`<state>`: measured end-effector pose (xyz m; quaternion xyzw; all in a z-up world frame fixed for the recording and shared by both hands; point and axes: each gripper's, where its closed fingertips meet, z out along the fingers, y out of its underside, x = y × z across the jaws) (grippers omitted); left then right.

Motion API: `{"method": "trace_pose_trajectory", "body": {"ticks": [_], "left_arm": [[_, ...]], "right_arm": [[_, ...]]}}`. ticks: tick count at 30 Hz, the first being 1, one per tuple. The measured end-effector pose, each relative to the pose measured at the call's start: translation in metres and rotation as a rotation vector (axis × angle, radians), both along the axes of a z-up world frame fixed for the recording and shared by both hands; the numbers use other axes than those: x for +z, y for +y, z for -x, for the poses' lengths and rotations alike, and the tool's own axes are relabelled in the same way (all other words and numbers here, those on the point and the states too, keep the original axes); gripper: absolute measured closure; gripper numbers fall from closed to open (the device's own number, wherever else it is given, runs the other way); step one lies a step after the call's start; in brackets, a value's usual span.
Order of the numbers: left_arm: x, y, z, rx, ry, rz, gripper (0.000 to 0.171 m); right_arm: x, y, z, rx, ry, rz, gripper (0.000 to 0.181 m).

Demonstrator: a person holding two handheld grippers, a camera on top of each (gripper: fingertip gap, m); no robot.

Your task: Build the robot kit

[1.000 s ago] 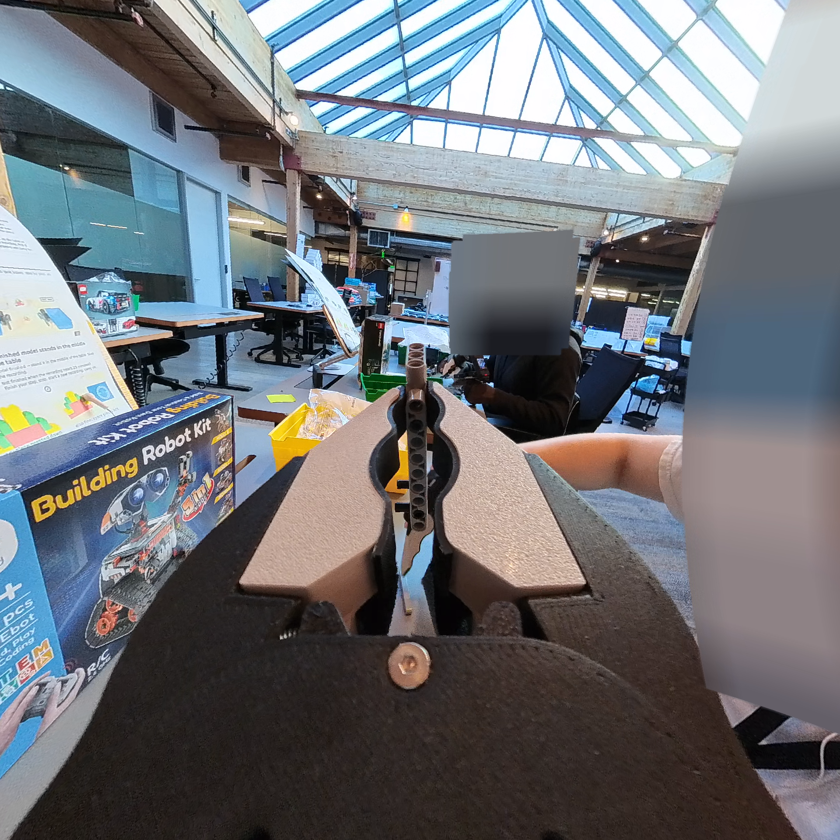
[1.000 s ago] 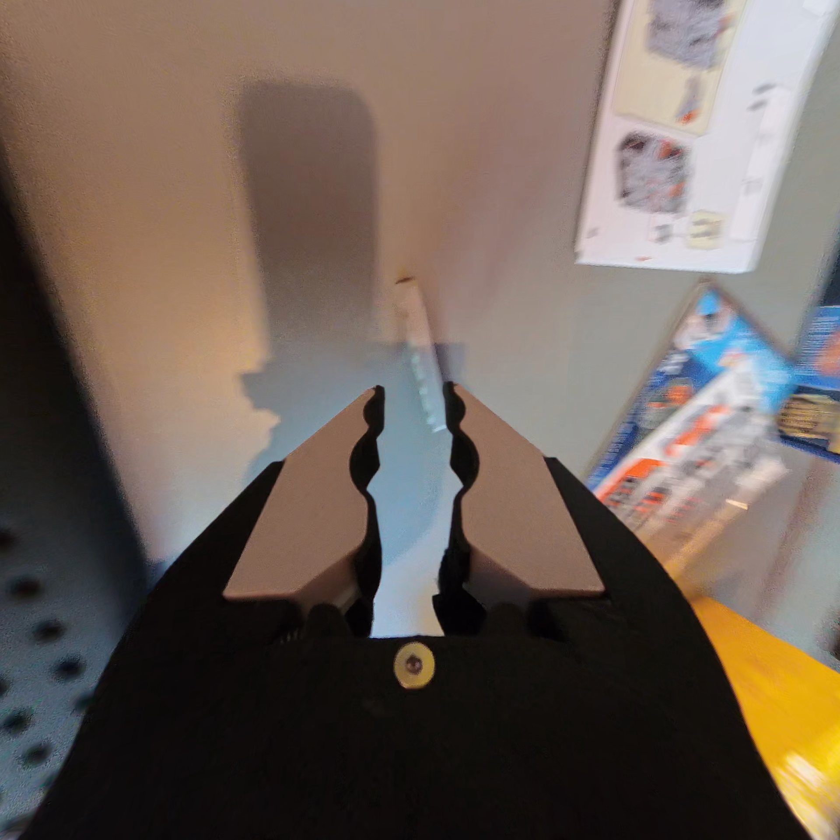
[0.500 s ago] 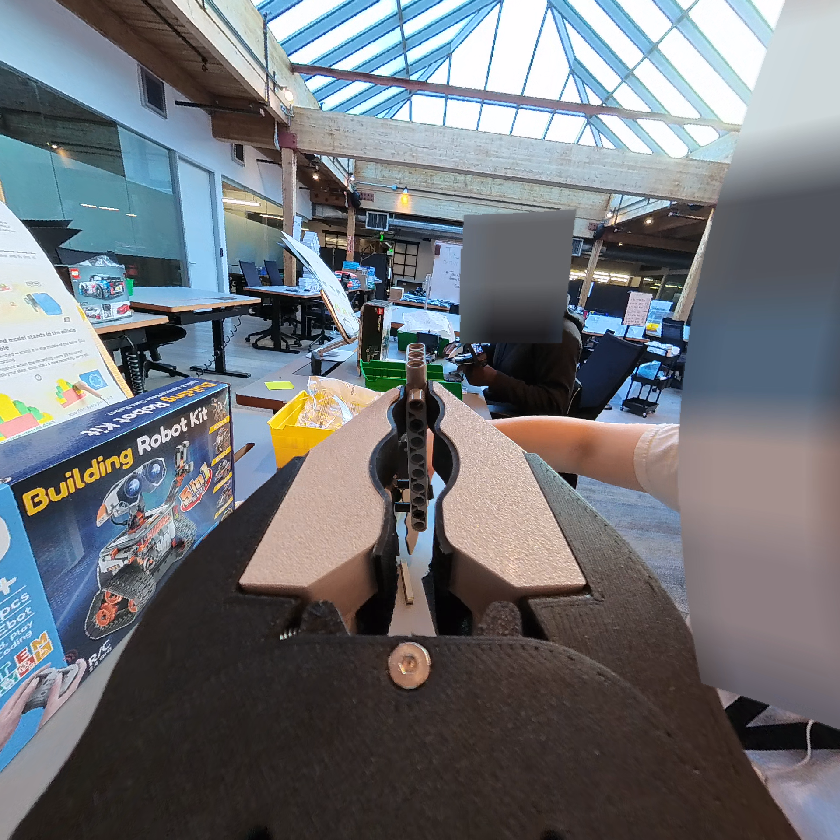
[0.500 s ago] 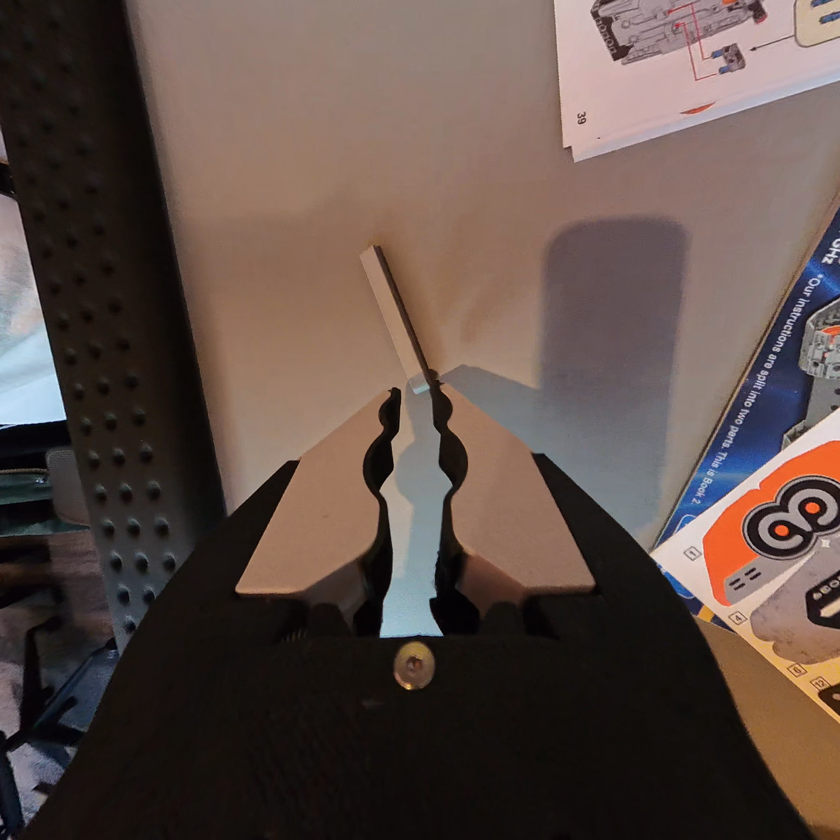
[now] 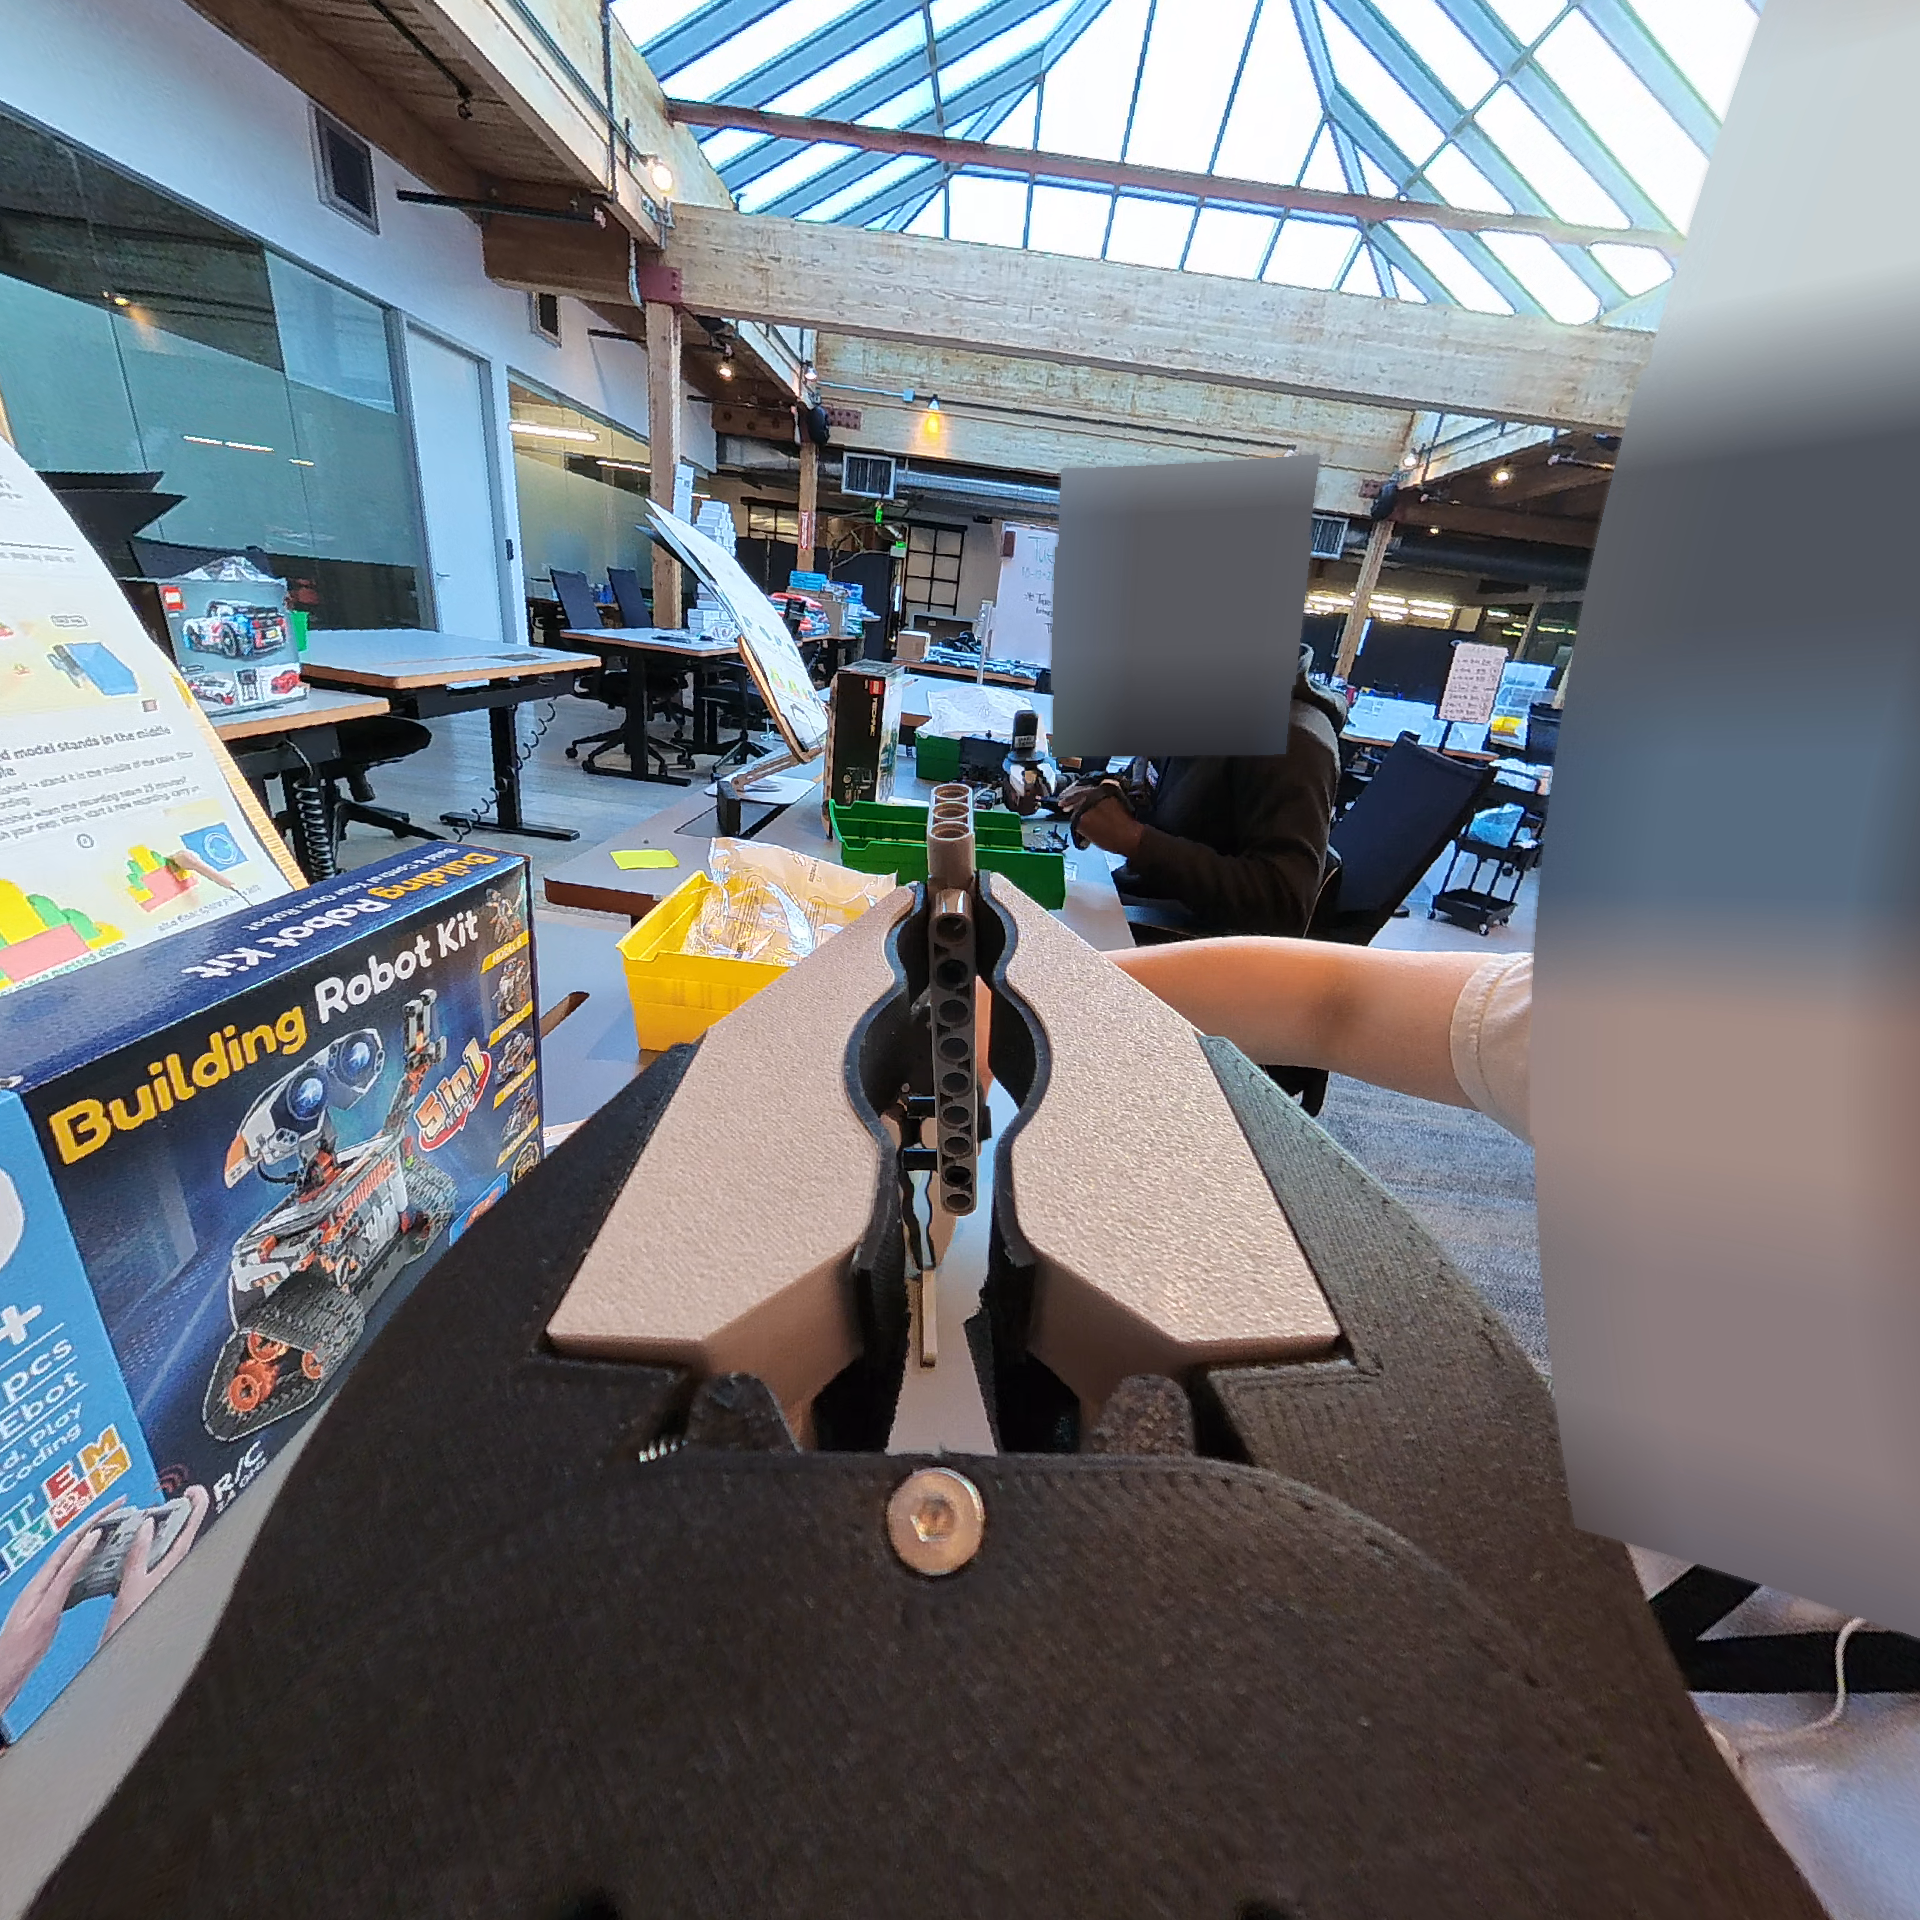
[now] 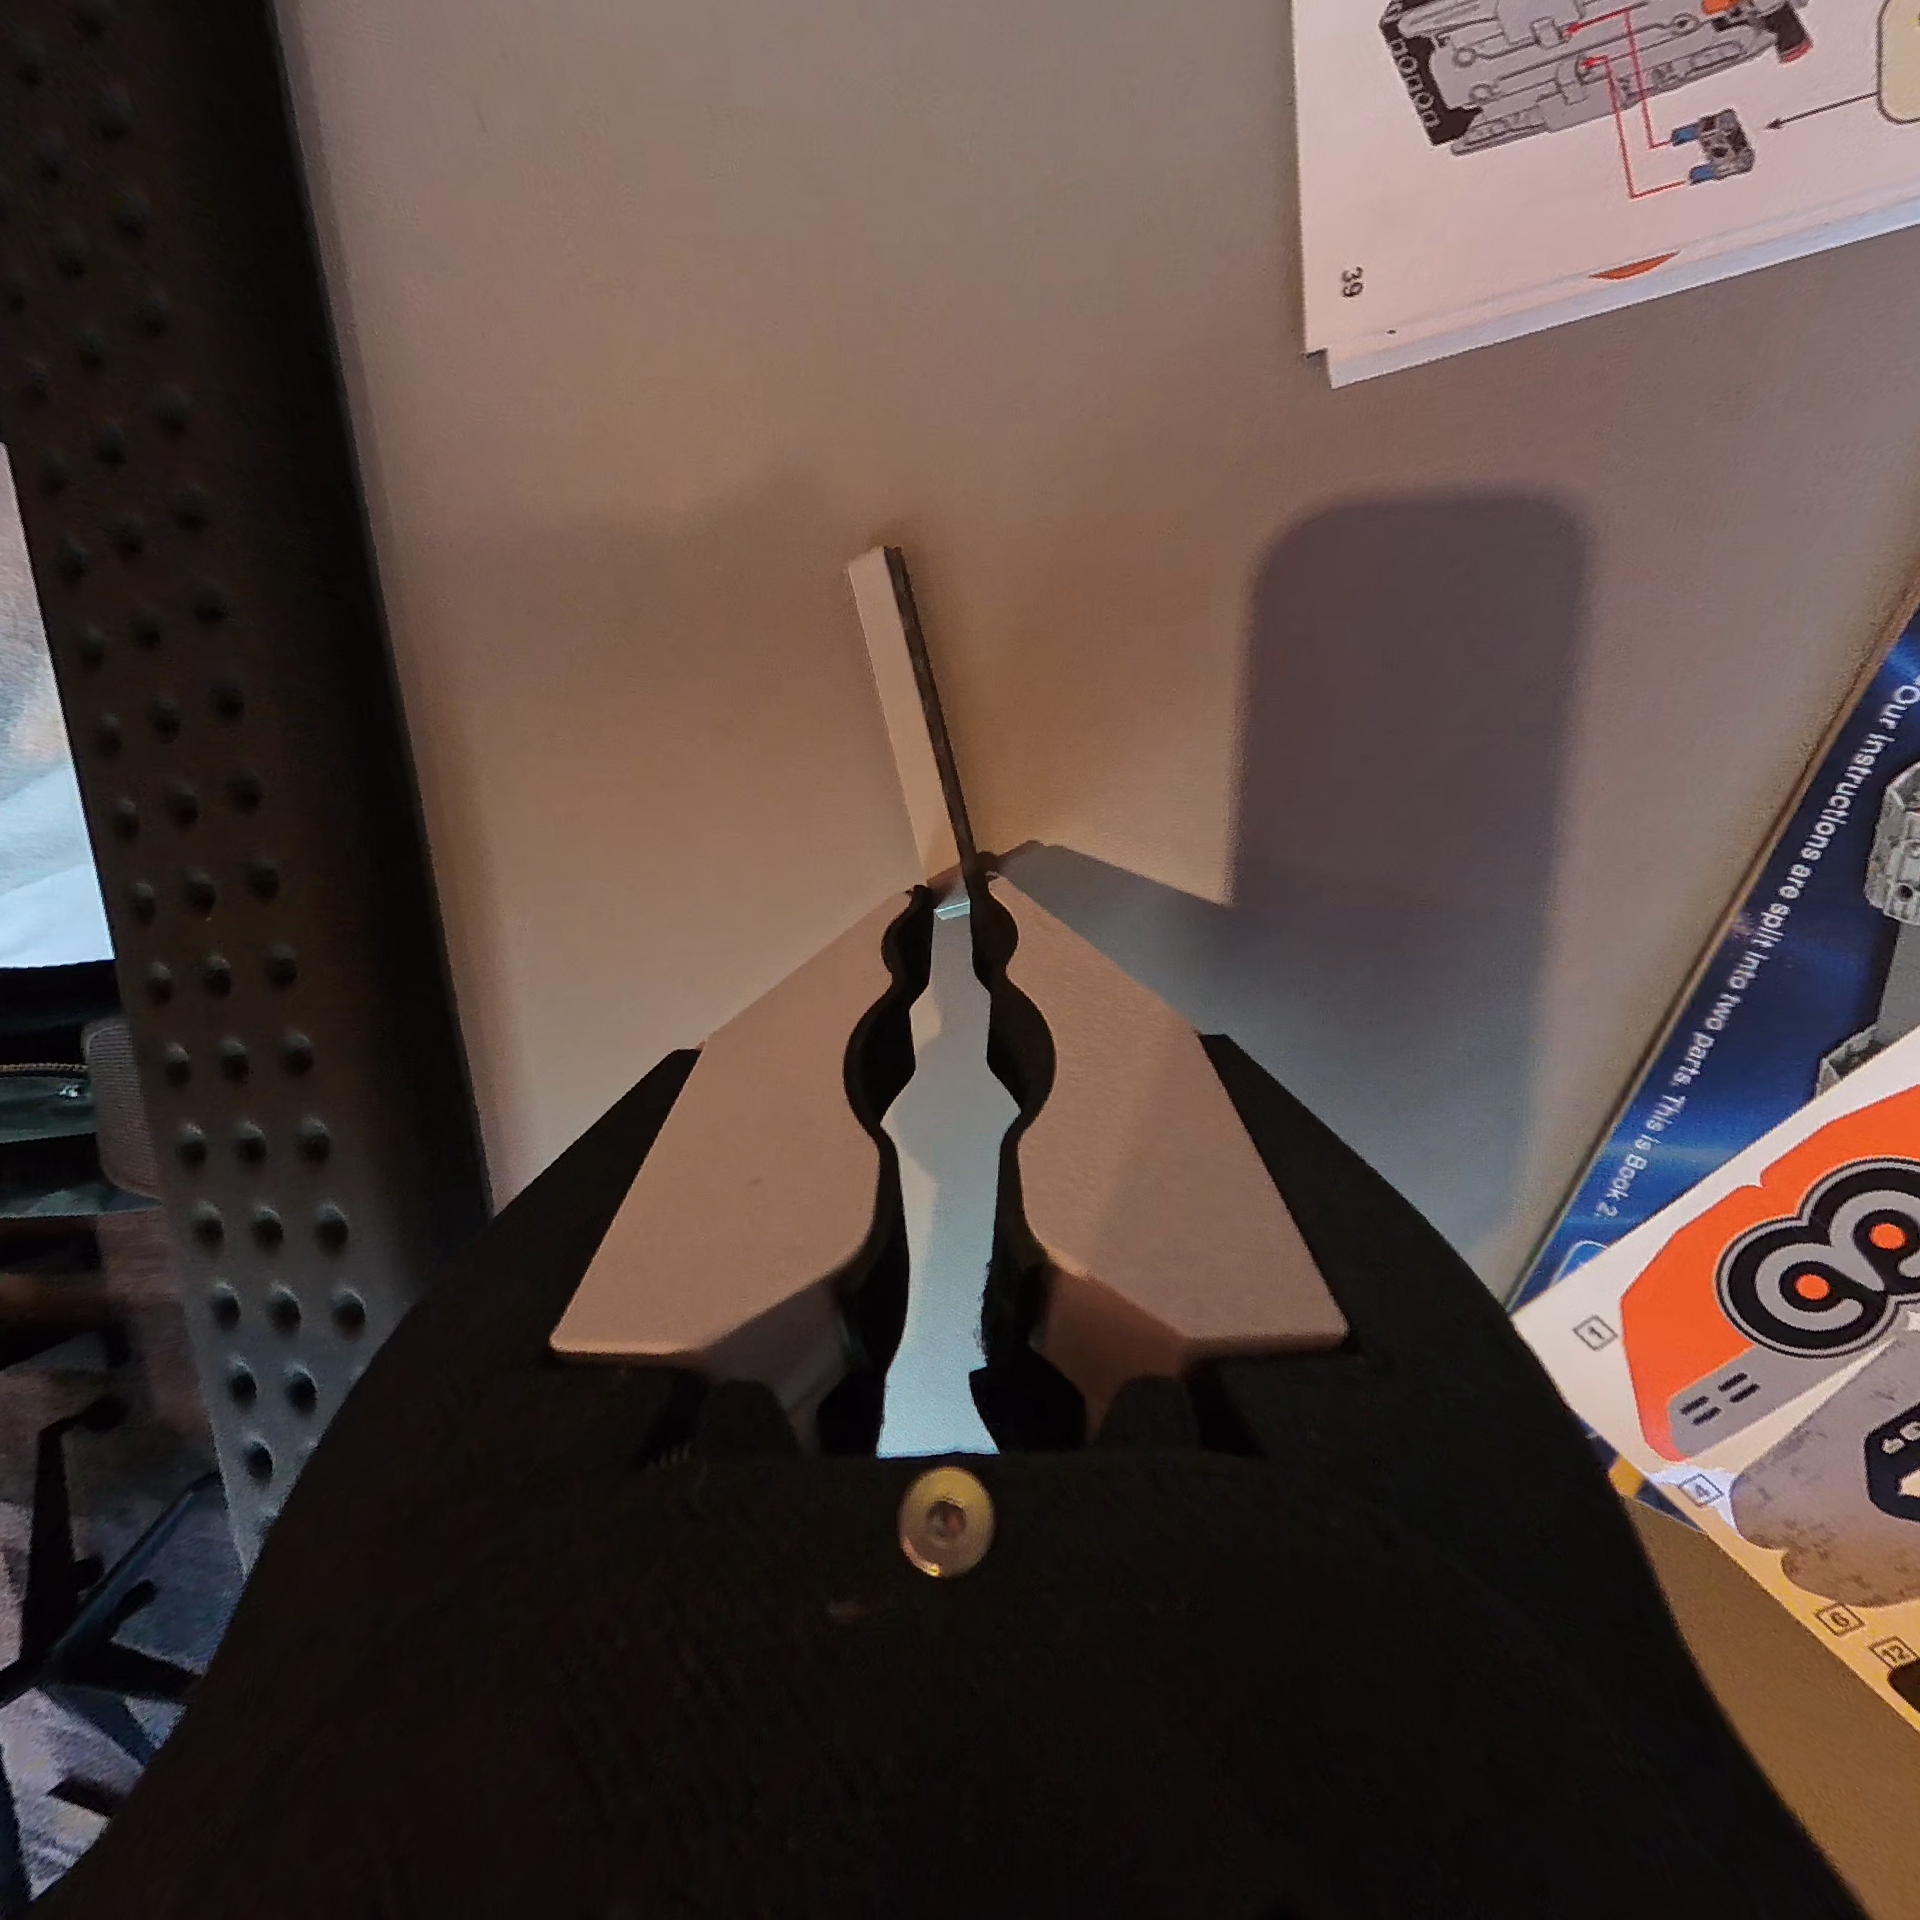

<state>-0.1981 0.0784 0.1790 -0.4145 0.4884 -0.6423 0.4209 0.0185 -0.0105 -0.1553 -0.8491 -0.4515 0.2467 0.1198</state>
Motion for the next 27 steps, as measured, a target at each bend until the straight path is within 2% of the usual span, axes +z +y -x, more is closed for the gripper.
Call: {"method": "trace_pose_trajectory", "body": {"ticks": [3,6,9,11,14,17,21,24,27], "left_arm": [[0.001,0.001,0.001,0.002,-0.005,0.002,0.167],[0.002,0.002,0.003,0.005,-0.012,0.006,0.167],[0.003,0.003,0.004,0.008,-0.018,0.012,0.167],[0.004,0.003,0.004,0.008,-0.018,0.013,0.167],[0.004,0.002,0.003,0.009,-0.017,0.012,0.166],[0.003,0.000,0.004,0.006,-0.013,0.008,0.166],[0.004,-0.003,0.005,0.000,-0.012,0.004,0.167],[0.004,-0.002,0.005,0.001,-0.012,0.004,0.167],[0.004,-0.002,0.004,-0.002,-0.012,0.008,0.167]], "right_arm": [[0.000,0.000,0.002,0.008,-0.051,-0.094,0.175],[0.001,0.007,-0.001,0.029,-0.212,-0.327,0.175],[0.006,0.011,-0.004,0.139,-0.464,-0.649,0.178],[0.006,0.008,-0.001,0.227,-0.605,-0.796,0.181],[0.002,0.002,0.003,0.333,-0.718,-0.898,0.180],[0.001,-0.003,0.003,0.285,-0.679,-0.841,0.181],[0.011,0.001,0.004,0.227,-0.619,-0.847,0.176],[0.017,0.002,0.013,0.179,-0.510,-0.786,0.165],[0.011,-0.007,0.029,0.216,-0.393,-0.649,0.163]]}}
